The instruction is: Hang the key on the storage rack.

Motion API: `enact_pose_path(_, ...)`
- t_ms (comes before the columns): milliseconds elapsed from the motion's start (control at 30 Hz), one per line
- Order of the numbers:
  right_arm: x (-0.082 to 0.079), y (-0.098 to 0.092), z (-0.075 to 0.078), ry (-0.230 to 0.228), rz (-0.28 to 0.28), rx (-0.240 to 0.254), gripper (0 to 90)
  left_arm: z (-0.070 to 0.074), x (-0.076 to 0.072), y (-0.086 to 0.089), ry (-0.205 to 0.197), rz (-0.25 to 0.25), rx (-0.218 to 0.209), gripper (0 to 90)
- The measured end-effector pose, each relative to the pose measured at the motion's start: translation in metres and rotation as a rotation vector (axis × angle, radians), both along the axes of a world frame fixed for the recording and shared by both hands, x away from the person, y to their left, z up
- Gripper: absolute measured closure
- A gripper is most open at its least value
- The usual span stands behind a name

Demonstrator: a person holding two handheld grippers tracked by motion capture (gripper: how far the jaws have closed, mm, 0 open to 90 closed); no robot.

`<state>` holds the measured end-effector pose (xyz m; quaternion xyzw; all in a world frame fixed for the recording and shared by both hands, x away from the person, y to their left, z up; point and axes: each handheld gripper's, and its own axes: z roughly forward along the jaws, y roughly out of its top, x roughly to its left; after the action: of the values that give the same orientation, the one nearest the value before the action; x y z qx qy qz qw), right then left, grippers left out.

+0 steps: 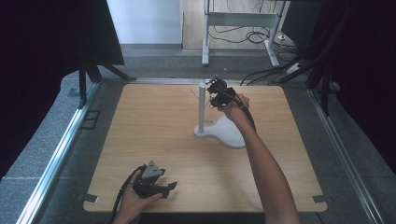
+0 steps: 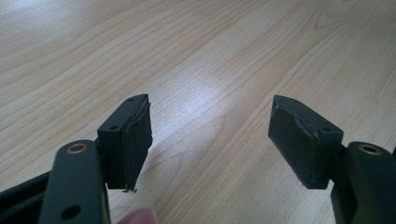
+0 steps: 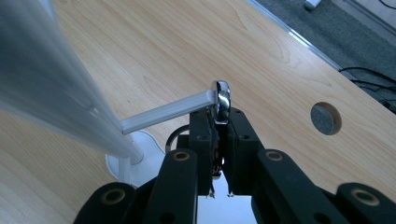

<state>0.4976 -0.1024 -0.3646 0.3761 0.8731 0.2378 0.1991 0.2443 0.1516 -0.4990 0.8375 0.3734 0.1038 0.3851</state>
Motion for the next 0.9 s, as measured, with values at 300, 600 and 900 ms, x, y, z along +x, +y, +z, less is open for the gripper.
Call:
enact_pose_path(300, -0.0037, 0.0048, -0.0035, -0.026, -0.006, -0.022, 82.5, -0.0013, 0.0002, -0.001, 0.003, 0.0, 0.001, 30.6)
enact_pose_path(600, -0.0056, 0.0044, -0.0051, -0.036, -0.014, -0.006, 82.5, -0.0016, 0.0003, -0.0012, 0.004, 0.0, 0.001, 30.7)
enact_pose_path(900, -0.0032, 0.0045, -0.0021, -0.031, -0.005, -0.003, 84.8, -0.0023, 0.0002, -0.0021, 0.006, -0.001, 0.002, 30.6)
